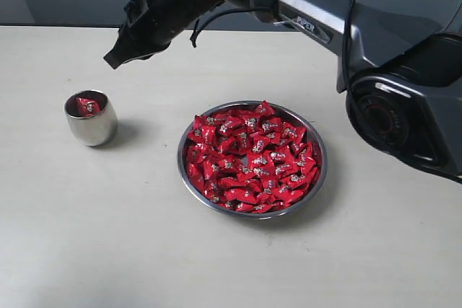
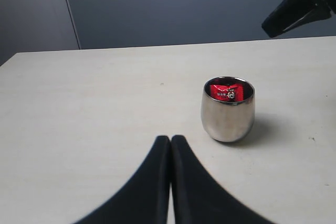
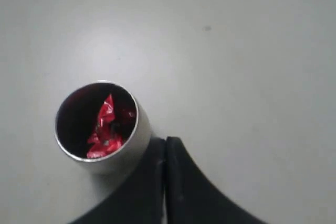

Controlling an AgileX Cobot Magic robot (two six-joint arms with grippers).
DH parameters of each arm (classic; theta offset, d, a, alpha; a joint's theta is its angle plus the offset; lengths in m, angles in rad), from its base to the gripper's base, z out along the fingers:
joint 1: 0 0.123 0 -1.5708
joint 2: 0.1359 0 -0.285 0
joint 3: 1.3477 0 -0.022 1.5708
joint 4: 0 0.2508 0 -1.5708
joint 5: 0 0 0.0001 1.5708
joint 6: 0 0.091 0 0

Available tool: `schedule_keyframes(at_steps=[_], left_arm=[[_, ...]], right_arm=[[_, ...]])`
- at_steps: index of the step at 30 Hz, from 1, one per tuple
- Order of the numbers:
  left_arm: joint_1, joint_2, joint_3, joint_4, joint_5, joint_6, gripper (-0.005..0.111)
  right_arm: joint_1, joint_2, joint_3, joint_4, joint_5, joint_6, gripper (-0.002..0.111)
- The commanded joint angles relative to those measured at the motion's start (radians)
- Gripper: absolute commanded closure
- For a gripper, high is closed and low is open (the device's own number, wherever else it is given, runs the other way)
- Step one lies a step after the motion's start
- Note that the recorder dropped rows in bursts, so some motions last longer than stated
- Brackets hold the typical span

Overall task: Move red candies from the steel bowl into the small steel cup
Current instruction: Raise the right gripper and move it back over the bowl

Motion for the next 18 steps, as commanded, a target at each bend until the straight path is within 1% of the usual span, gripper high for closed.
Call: schedule_keyframes(at_steps=[1,7,11,18], left_arm=[[0.001,-0.004,0.004,-0.002,-0.002,-0.001,0.106],[0.001,-0.004,0.004,-0.002,-0.002,-0.001,0.106],[0.001,-0.004,0.004,-0.002,-0.002,-0.001,0.106],[0.001,-0.004,0.004,-0.002,-0.002,-0.001,0.106]], right_arm=[[-0.035,-0.035,0.007,-0.055,0.060,0.062,0.109],[-0.065,-0.111,0.119,-0.114,0.018,0.131,0.109],[-0.073,-0.193,0.285,-0.092,-0.107,0.131,0.109],[-0.100,-0.344,0.629,0.028,-0.325,-0.043,0.109]])
